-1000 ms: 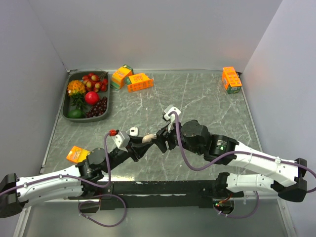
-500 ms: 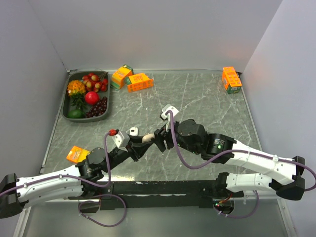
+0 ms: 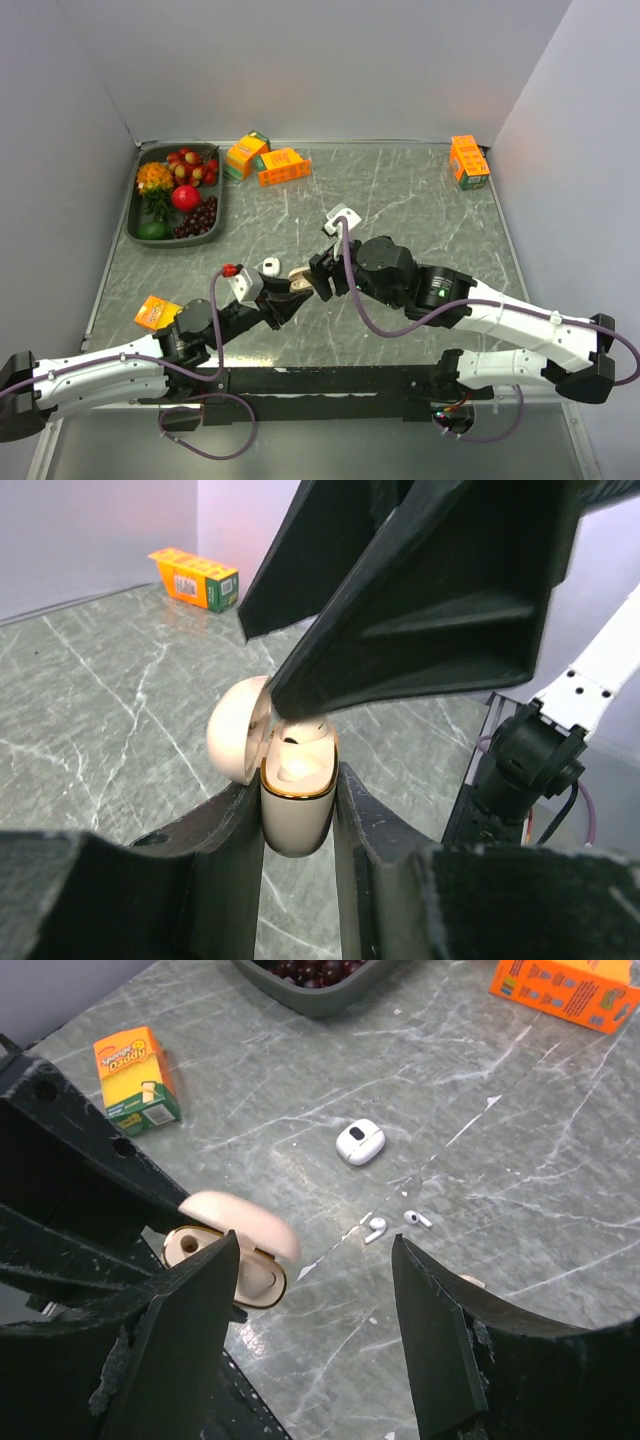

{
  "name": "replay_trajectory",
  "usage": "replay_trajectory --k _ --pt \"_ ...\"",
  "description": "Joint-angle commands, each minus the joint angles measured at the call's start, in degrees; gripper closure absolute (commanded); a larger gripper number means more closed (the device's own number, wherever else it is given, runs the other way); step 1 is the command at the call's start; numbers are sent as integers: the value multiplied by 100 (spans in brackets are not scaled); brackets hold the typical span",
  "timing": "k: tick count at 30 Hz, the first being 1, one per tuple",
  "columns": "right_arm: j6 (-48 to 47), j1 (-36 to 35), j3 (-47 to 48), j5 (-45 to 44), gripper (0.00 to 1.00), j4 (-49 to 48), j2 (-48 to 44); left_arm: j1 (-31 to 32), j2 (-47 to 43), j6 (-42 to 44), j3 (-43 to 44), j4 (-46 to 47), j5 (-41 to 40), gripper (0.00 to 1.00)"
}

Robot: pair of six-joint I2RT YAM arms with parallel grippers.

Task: Insert the wireless bluetooth earbuds into the charging case
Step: Open the charging case.

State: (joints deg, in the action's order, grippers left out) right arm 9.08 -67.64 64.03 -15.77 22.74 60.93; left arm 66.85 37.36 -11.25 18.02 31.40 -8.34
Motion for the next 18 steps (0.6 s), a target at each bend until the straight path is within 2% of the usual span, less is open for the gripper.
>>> replay_trajectory --k 1,6,11,16,18 --pt "-73 -22 285 -154 29 -77 112 39 -54 52 79 472 175 99" --pt "-12 -13 356 -487 28 -138 -36 39 -115 0 44 429 61 99" --pt "190 417 304 -744 25 -148 -774 47 -370 -62 -123 402 -150 99" --pt "733 1866 -100 -68 26 230 -1004 39 -677 -115 -255 271 -291 99" --pt "910 2262 -329 284 31 510 -794 39 -774 -124 -282 200 -370 99"
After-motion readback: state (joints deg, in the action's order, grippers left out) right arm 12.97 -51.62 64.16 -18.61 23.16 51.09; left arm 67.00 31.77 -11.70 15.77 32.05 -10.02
